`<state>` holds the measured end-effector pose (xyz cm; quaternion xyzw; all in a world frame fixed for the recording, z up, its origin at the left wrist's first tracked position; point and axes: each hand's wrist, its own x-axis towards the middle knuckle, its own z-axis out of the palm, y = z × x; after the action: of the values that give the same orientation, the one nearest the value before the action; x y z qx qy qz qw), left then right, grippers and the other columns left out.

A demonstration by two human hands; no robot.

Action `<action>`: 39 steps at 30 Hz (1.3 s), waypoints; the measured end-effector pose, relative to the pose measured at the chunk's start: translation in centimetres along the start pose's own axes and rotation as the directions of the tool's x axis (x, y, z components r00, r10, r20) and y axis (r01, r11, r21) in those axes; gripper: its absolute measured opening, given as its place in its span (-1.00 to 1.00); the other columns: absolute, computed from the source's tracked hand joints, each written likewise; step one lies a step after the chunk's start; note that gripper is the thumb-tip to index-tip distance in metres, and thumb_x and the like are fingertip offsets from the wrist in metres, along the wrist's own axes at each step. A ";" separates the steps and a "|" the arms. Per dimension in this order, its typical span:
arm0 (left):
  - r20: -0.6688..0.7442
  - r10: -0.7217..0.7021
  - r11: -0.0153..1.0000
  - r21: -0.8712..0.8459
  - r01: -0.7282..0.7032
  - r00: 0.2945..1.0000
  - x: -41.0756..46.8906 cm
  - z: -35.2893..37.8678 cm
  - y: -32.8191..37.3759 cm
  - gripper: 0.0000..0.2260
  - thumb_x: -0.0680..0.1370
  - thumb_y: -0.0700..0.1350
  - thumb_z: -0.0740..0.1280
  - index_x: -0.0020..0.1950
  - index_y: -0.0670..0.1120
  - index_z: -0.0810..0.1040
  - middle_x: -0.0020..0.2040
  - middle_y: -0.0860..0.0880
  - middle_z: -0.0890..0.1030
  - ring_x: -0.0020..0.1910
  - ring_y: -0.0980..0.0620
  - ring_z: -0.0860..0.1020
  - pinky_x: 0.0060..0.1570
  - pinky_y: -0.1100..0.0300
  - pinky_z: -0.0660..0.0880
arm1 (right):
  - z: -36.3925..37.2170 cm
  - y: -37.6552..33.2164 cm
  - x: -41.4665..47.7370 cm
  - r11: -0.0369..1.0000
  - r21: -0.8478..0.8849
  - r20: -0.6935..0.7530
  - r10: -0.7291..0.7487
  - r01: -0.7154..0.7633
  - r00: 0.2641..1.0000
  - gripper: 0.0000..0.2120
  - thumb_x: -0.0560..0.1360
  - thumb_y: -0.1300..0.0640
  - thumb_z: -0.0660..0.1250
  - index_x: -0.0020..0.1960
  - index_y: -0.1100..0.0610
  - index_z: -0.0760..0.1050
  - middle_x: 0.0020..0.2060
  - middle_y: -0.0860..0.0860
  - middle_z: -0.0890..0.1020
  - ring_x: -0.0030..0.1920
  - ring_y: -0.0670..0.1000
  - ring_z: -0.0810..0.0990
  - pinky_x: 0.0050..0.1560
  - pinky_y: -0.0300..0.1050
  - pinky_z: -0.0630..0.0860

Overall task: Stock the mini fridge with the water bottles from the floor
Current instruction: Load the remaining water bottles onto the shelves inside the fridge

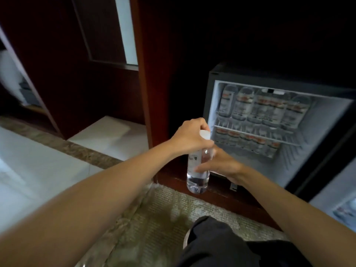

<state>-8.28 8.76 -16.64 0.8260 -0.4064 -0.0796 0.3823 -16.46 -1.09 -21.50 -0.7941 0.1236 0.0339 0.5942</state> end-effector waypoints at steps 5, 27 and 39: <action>0.168 0.058 0.996 -0.080 -0.045 0.984 5.8 4.5 -0.1 -0.80 0.38 -0.21 0.45 -0.11 -0.08 0.46 -0.16 0.07 0.45 -0.25 0.16 0.44 -0.46 0.49 0.43 | -4.1 5.3 2.3 1.000 0.005 -0.216 0.020 -0.019 0.976 -0.54 0.36 0.32 0.44 0.11 0.00 0.32 -0.17 -0.19 0.49 -0.20 -0.28 0.47 -0.37 -0.58 0.41; 0.250 -0.424 0.842 -0.246 0.481 0.870 14.8 24.3 -17.7 -0.60 0.53 -0.34 0.06 0.32 -0.08 0.38 0.20 -0.10 0.52 -0.12 0.15 0.52 -0.02 0.12 0.49 | -13.9 21.4 21.9 0.981 0.114 -0.544 0.195 -0.158 0.816 -0.41 0.25 0.32 0.50 0.22 0.09 0.42 0.05 0.03 0.61 0.01 0.03 0.58 0.00 -0.13 0.49; 0.299 -0.438 0.721 -0.447 0.530 0.848 17.8 27.7 -17.8 -0.43 0.54 -0.41 0.02 0.51 -0.05 0.05 0.47 -0.05 0.23 0.43 -0.01 0.27 0.40 0.08 0.29 | -14.4 21.1 27.1 0.999 0.033 -0.560 0.011 0.009 0.828 -0.38 0.23 0.45 0.48 0.23 0.24 0.37 0.12 0.14 0.57 0.15 0.07 0.55 0.16 -0.08 0.50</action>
<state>2.03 -13.25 -45.06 0.7607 -0.1706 -0.3531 0.5172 3.37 -24.57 -42.50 -0.7587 0.2935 -0.2021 0.5453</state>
